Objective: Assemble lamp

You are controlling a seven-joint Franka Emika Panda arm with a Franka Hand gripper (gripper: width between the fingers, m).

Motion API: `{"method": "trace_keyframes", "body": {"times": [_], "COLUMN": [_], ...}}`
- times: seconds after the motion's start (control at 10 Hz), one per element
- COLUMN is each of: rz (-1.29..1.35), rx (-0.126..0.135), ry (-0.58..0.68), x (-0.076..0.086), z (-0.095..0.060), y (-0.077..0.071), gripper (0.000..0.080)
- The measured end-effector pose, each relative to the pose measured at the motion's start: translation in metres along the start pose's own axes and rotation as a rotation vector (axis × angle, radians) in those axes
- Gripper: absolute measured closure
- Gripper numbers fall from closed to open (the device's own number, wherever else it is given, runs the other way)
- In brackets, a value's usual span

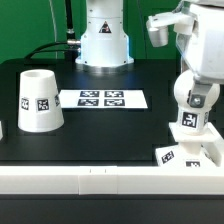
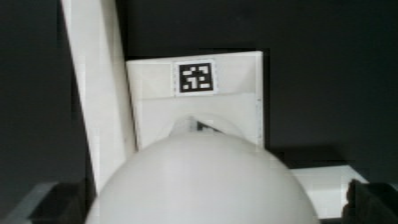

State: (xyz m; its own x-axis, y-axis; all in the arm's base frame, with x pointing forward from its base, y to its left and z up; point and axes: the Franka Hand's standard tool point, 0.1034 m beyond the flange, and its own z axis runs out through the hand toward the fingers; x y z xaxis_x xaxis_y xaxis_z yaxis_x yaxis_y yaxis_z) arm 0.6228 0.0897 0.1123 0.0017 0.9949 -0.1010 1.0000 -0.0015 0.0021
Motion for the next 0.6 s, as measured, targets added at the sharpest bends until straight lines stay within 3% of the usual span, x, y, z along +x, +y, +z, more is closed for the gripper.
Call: {"method": "trace_keyframes", "body": {"times": [0.2,0.6], "rz": [-0.106,-0.199], "rx": [-0.006,-0.006], "ry": [-0.005,-0.007], "x": [0.0056,0.0005], "z": [-0.0011,-0.0004], "y": [0.0013,0.0024], "gripper": [0.0101,0.0129]}}
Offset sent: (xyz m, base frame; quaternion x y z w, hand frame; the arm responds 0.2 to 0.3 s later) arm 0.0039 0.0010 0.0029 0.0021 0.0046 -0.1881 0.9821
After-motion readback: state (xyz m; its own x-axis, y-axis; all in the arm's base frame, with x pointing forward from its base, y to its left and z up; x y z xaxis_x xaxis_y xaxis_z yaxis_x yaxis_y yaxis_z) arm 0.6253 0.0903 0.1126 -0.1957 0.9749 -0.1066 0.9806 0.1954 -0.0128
